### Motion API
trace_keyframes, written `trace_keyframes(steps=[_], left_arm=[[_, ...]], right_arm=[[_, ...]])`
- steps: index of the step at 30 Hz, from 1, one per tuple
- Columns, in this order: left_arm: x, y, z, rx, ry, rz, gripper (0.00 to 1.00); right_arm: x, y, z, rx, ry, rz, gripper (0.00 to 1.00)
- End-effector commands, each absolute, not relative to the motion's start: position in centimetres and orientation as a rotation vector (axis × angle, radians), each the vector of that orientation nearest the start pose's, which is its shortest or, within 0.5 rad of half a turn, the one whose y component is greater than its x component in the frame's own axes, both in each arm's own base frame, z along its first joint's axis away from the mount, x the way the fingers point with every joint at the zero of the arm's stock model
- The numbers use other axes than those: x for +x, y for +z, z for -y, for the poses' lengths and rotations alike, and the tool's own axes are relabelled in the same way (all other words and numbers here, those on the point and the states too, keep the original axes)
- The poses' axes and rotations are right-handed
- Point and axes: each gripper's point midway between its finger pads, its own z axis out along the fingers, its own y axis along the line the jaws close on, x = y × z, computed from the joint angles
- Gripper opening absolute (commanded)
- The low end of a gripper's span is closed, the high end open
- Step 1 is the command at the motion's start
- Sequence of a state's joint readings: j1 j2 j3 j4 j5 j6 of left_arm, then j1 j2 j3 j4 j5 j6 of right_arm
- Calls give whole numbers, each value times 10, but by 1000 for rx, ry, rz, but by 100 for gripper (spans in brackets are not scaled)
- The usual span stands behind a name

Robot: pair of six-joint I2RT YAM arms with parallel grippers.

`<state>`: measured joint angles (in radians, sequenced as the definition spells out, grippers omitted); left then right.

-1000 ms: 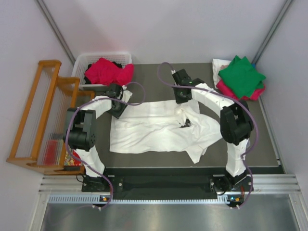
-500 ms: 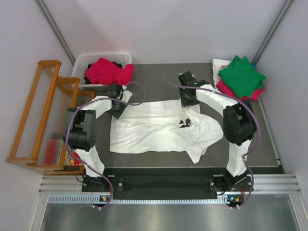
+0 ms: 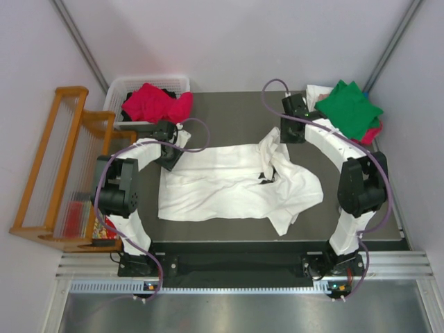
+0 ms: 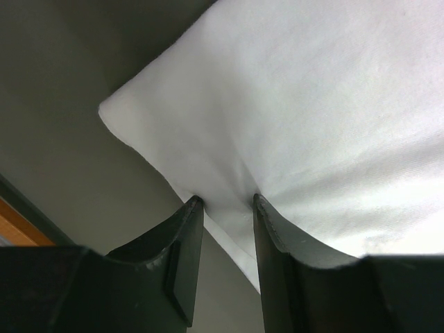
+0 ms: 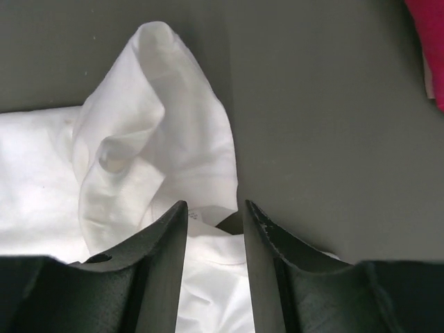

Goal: Fold and stack the t-shirts
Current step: Fold the tshirt

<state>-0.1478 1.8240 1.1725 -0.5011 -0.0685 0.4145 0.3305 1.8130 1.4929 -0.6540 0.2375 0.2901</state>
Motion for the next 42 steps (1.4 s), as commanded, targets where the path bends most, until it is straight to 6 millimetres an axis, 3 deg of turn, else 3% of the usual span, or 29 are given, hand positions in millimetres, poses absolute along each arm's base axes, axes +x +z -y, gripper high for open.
trace_keyframes(steps=[1, 10, 14, 23, 31, 39, 42], left_arm=[[371, 22, 24, 757, 182, -2672, 40], [372, 21, 24, 758, 187, -2669, 40], [371, 20, 24, 761, 186, -2673, 40], [370, 20, 21, 765, 210, -2670, 40], [367, 19, 20, 770, 217, -2670, 40], [365, 16, 19, 777, 222, -2672, 39], [364, 16, 19, 777, 221, -2673, 39]], right_arm=[[424, 121, -119, 65, -1, -2500, 36], [415, 100, -134, 46, 122, -2560, 36], [412, 97, -150, 20, 235, -2579, 39], [410, 90, -159, 11, 299, -2596, 42], [413, 71, -146, 63, 296, -2621, 42], [413, 66, -142, 75, 305, -2623, 42], [411, 66, -142, 76, 309, -2624, 36]])
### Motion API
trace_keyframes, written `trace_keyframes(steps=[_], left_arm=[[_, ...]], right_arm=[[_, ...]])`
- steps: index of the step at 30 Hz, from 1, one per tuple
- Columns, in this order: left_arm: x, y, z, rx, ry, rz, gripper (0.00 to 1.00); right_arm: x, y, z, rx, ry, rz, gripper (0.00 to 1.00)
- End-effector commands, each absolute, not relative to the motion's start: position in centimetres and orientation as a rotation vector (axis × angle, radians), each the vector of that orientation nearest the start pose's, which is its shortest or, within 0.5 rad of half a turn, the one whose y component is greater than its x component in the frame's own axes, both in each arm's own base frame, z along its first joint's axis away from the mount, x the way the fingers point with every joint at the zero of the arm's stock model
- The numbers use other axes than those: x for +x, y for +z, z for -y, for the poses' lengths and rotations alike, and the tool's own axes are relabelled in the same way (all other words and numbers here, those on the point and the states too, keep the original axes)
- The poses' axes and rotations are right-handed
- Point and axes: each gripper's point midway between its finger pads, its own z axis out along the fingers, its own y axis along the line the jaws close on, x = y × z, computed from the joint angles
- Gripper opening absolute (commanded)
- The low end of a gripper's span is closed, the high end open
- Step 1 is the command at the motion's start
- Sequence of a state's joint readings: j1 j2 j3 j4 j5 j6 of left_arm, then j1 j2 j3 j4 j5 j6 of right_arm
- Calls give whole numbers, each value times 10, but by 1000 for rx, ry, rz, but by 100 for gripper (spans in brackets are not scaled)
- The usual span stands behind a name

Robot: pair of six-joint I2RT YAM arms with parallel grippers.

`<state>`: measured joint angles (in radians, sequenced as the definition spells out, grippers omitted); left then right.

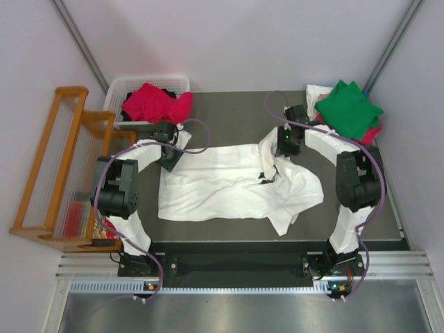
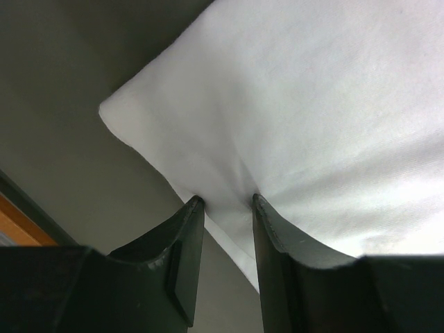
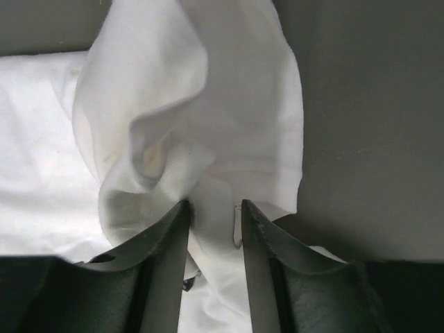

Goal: Fold and stack the t-shirts
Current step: Fold the tshirt

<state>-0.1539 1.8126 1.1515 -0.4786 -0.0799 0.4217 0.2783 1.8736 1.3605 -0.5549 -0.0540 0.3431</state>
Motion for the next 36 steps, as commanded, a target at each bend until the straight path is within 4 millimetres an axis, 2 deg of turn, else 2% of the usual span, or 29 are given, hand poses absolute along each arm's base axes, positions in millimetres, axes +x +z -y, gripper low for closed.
trace_keyframes(steps=[1, 3, 4, 6, 12, 16, 19, 21, 24, 28, 36], left_arm=[[365, 16, 19, 779, 222, -2671, 39], [365, 17, 18, 779, 231, -2670, 39], [365, 16, 17, 783, 242, -2669, 39], [366, 16, 16, 785, 247, -2669, 39], [367, 17, 17, 784, 243, -2665, 39], [365, 17, 17, 784, 240, -2669, 39], [366, 18, 17, 782, 239, -2665, 39], [366, 19, 17, 782, 239, -2665, 39], [368, 23, 18, 783, 239, -2653, 39], [369, 26, 18, 789, 236, -2650, 39], [371, 30, 18, 792, 240, -2642, 39]], right_arm=[[412, 67, -143, 73, 319, -2617, 28], [411, 68, -143, 78, 323, -2615, 18], [411, 68, -142, 82, 323, -2616, 8], [410, 69, -143, 89, 324, -2615, 0], [410, 80, -131, 109, 251, -2591, 0], [413, 94, -95, 193, 58, -2541, 0], [413, 99, -66, 271, -73, -2522, 0], [411, 97, -56, 302, -108, -2525, 0], [407, 90, -38, 337, -205, -2539, 0], [399, 70, -15, 379, -336, -2580, 0], [394, 37, 13, 458, -384, -2637, 0]])
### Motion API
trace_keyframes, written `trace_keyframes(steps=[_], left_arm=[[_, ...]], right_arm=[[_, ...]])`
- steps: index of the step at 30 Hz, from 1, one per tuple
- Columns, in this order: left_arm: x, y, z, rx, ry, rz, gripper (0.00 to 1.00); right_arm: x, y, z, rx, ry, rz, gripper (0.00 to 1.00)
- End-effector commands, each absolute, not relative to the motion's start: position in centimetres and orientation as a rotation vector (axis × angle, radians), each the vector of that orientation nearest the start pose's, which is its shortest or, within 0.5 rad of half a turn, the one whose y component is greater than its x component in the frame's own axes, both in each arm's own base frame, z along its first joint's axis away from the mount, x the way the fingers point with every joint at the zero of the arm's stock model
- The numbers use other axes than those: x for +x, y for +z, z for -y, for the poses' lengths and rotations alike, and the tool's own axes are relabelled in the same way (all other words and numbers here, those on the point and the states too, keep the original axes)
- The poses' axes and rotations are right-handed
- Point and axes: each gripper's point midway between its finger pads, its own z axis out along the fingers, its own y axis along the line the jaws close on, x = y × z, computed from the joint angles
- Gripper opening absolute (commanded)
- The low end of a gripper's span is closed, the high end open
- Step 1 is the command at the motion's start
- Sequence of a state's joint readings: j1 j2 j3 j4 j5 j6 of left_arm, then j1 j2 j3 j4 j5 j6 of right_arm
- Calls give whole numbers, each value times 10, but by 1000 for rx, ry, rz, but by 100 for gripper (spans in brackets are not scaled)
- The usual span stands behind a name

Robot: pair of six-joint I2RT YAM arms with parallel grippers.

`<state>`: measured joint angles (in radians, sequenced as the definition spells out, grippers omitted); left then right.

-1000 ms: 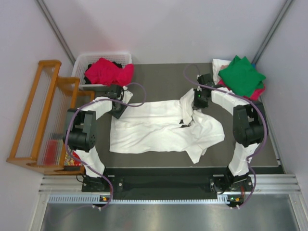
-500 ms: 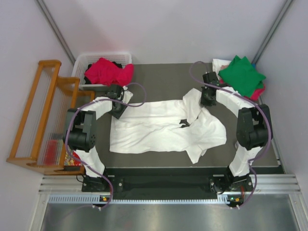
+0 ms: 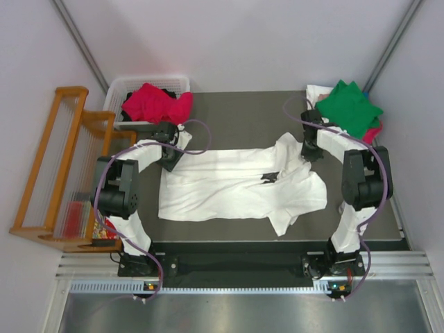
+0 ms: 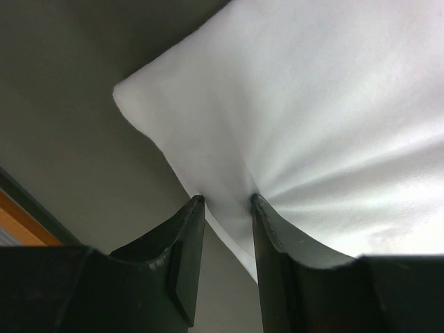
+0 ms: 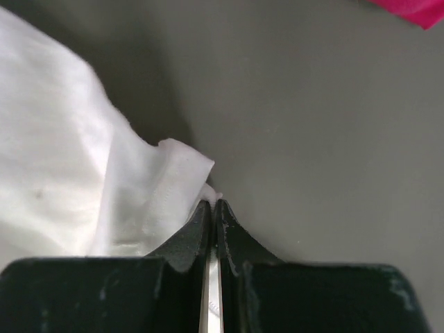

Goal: Fold and stack the t-shirts
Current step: Fold the tshirt

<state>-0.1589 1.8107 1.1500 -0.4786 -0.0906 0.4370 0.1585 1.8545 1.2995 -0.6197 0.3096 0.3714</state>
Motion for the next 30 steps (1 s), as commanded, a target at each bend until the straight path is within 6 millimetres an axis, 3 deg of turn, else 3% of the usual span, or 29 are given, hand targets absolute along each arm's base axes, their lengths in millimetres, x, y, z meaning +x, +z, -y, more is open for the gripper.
trace_keyframes(steps=[1, 5, 13, 14, 15, 18, 19, 21, 23, 26, 27, 28, 30], left_arm=[[371, 30, 18, 792, 240, -2642, 39], [371, 30, 18, 794, 241, -2641, 39], [370, 28, 18, 800, 241, -2644, 38], [369, 27, 18, 799, 238, -2646, 38], [370, 28, 18, 800, 239, -2643, 38], [368, 26, 18, 802, 236, -2647, 38], [368, 25, 18, 802, 234, -2647, 38], [368, 25, 19, 800, 227, -2649, 38], [368, 25, 20, 796, 222, -2648, 38], [367, 23, 21, 793, 214, -2653, 38], [368, 24, 21, 790, 216, -2652, 38], [367, 23, 21, 792, 211, -2655, 38], [367, 23, 21, 791, 209, -2653, 38]], right_arm=[[397, 37, 17, 469, -387, -2634, 0], [401, 30, 36, 552, -363, -2640, 0], [397, 4, 44, 573, -411, -2697, 0], [396, 3, 45, 576, -419, -2699, 11], [395, 6, 49, 589, -450, -2688, 16], [391, 17, 57, 616, -514, -2651, 13], [387, 20, 72, 671, -537, -2633, 13], [384, 30, 82, 724, -548, -2599, 14], [383, 42, 86, 747, -542, -2563, 28], [380, 57, 75, 727, -498, -2531, 38], [380, 63, 70, 711, -479, -2523, 45], [379, 67, 63, 688, -458, -2517, 63], [374, 79, 42, 628, -419, -2500, 74]])
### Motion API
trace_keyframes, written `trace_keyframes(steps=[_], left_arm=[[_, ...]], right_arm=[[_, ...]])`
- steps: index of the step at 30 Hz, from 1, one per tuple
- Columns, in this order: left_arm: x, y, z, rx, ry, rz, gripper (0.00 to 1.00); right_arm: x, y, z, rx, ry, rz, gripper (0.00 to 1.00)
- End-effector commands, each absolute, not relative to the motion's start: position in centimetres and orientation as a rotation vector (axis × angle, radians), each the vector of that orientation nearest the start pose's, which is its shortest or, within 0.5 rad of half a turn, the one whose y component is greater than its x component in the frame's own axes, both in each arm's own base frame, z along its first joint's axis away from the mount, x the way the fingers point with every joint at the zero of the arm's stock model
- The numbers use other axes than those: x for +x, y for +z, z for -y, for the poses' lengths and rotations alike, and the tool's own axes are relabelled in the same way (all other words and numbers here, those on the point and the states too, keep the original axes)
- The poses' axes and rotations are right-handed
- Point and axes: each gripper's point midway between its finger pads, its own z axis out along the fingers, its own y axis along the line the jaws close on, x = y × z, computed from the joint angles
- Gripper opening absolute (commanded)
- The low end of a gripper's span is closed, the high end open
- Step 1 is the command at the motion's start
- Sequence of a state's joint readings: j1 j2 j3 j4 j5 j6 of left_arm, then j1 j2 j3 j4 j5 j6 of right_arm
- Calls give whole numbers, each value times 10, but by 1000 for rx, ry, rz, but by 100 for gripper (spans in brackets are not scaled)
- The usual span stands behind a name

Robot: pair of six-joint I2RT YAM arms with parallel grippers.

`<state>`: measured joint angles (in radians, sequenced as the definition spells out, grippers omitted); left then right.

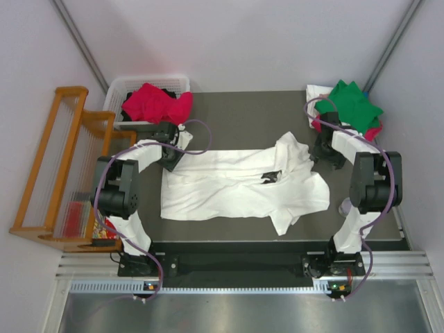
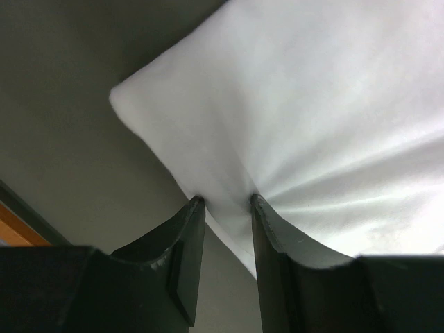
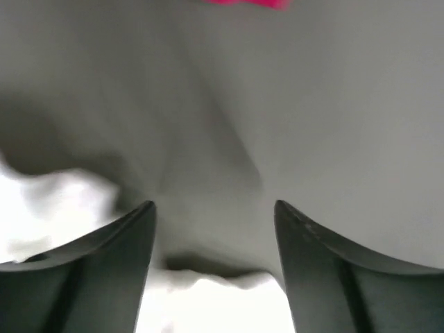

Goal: Fold and stack the t-shirts
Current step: Fold the tshirt

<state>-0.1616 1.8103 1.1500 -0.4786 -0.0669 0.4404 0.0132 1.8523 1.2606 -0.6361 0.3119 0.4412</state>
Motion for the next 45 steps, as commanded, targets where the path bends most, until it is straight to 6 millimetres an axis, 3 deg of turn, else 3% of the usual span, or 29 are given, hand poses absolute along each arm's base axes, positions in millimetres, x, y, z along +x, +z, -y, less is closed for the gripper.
trace_keyframes(steps=[1, 4, 9, 12, 16, 18, 23, 28, 32, 37, 45], left_arm=[[368, 24, 21, 786, 209, -2651, 38], [368, 25, 23, 784, 199, -2652, 38], [368, 24, 25, 775, 193, -2656, 38], [367, 23, 25, 773, 193, -2659, 38], [366, 21, 26, 767, 183, -2663, 38], [365, 19, 26, 769, 186, -2665, 38], [365, 23, 24, 773, 203, -2659, 38], [365, 26, 22, 782, 224, -2651, 38], [366, 27, 22, 784, 225, -2645, 38], [367, 29, 21, 792, 234, -2639, 38], [367, 29, 18, 809, 259, -2625, 37]], right_arm=[[373, 81, 29, 587, -379, -2506, 80], [355, 88, 6, 534, -303, -2518, 90], [330, 91, -38, 361, -222, -2556, 91], [312, 79, -46, 326, -191, -2600, 90], [292, 51, -41, 350, -216, -2654, 90], [291, 47, -39, 370, -236, -2653, 90], [313, 52, -41, 387, -245, -2617, 90], [328, 45, -24, 427, -386, -2618, 89], [312, 33, -9, 526, -499, -2651, 90], [287, 24, 0, 666, -514, -2657, 91], [259, 52, 39, 907, -628, -2535, 95]])
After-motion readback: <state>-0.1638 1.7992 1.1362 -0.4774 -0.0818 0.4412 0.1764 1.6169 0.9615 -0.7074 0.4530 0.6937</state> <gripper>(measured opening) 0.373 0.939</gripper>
